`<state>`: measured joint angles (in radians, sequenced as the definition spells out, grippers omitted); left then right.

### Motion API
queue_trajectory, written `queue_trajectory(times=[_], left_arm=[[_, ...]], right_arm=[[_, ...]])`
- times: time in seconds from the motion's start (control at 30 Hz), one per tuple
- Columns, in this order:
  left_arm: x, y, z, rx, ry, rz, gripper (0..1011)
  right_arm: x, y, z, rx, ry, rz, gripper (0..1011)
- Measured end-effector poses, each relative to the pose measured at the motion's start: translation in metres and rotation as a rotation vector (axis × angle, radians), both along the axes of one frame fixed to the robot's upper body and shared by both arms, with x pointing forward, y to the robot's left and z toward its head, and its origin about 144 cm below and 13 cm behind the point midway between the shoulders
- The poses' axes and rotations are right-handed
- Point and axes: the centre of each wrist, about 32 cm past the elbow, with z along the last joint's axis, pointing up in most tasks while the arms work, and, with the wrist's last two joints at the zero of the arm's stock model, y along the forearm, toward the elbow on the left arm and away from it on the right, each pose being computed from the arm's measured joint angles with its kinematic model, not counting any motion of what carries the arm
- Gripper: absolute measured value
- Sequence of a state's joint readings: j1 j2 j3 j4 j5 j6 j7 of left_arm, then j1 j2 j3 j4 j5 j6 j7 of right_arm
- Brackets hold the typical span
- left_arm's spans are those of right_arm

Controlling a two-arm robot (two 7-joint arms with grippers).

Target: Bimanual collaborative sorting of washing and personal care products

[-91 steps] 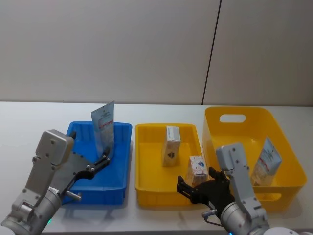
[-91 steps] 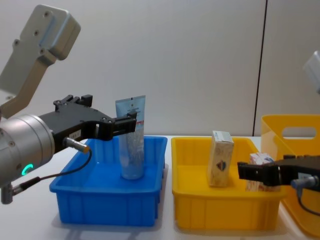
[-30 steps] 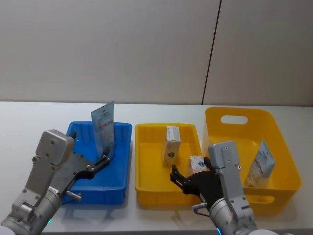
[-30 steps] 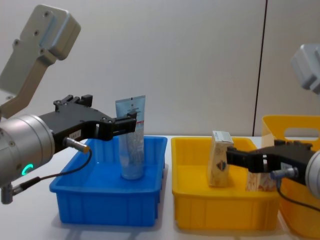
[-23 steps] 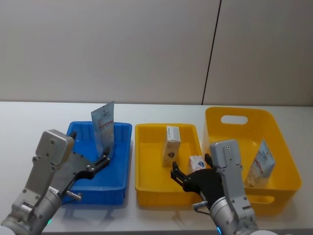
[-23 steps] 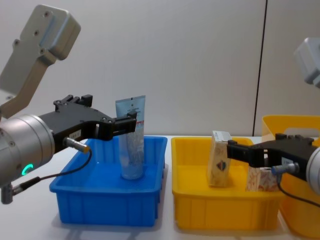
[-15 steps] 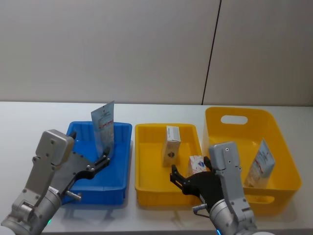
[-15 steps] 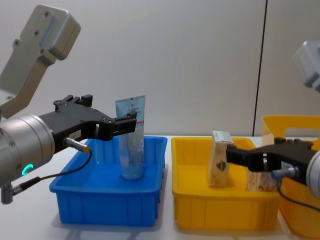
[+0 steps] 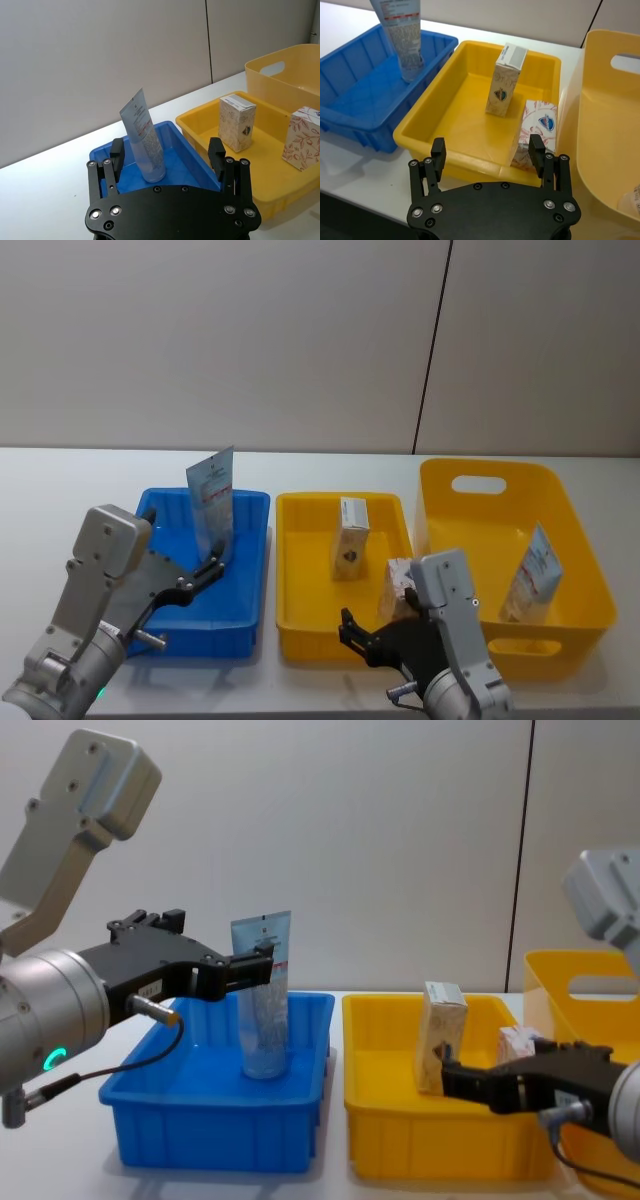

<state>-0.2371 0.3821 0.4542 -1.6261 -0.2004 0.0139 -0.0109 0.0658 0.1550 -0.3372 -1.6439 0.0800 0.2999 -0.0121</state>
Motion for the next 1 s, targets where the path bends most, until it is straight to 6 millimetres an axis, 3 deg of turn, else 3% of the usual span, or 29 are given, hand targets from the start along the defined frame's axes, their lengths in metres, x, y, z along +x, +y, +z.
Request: queue_trajectory(times=[1.0], left_arm=[[0.000, 0.000, 0.000, 0.000, 0.000, 0.000, 1001]], right_arm=[[-0.012, -0.018, -0.010, -0.025, 0.035, -0.017, 1003]])
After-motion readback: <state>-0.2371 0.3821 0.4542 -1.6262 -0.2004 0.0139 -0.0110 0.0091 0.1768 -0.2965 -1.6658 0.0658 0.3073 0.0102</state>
